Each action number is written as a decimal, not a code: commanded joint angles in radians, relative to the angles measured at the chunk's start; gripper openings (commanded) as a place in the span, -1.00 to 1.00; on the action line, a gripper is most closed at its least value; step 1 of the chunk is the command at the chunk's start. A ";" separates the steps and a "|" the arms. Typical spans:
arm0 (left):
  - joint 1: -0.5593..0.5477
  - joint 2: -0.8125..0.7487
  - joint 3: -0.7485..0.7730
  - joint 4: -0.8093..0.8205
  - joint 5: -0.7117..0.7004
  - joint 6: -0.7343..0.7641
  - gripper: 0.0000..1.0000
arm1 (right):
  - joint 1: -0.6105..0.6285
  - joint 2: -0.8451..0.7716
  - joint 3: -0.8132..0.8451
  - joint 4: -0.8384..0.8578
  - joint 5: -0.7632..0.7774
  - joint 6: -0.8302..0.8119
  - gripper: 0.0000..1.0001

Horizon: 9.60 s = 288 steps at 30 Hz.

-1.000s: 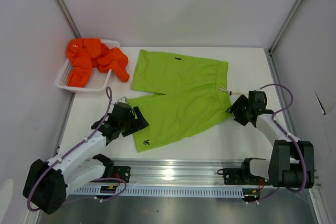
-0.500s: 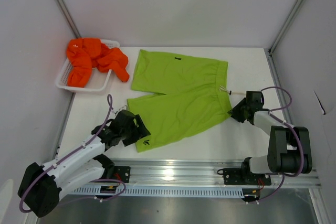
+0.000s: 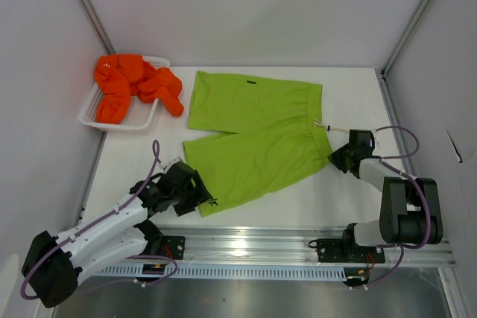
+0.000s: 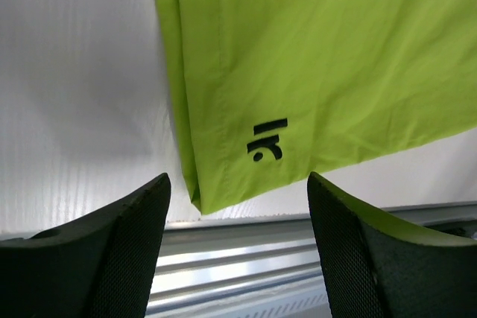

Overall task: Fold and stack the shorts
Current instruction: Fold the shorts

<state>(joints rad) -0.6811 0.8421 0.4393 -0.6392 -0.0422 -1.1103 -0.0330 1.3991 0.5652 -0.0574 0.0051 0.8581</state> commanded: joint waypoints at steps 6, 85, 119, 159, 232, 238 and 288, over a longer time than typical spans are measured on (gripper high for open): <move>-0.075 -0.064 0.070 -0.189 -0.048 -0.155 0.47 | -0.004 -0.005 -0.039 0.047 0.072 0.025 -1.00; -0.296 0.072 0.185 -0.398 -0.380 -0.720 -1.00 | 0.019 -0.397 -0.053 -0.357 0.088 0.119 -1.00; 0.198 0.294 0.794 -0.037 -0.415 -0.003 -1.00 | -0.018 -0.313 0.366 -0.483 0.012 0.194 -1.00; 0.411 1.052 1.473 0.188 -0.209 0.227 -1.00 | -0.139 0.302 0.762 -0.160 -0.109 0.337 -1.00; 0.403 0.997 1.170 0.318 -0.033 0.415 0.95 | 0.076 1.114 1.658 -0.691 0.203 -0.579 0.30; 0.371 0.915 1.064 0.348 -0.048 0.420 0.93 | 0.154 1.048 1.490 -0.771 0.329 -0.625 0.26; -0.195 1.129 1.061 0.302 -0.074 0.578 0.80 | -0.021 -0.078 -0.074 0.044 -0.442 -0.200 0.80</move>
<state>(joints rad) -0.8600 1.9446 1.4395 -0.3122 -0.1013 -0.5644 -0.0483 1.3281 0.5182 -0.0479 -0.4057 0.6029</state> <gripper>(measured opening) 0.904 0.905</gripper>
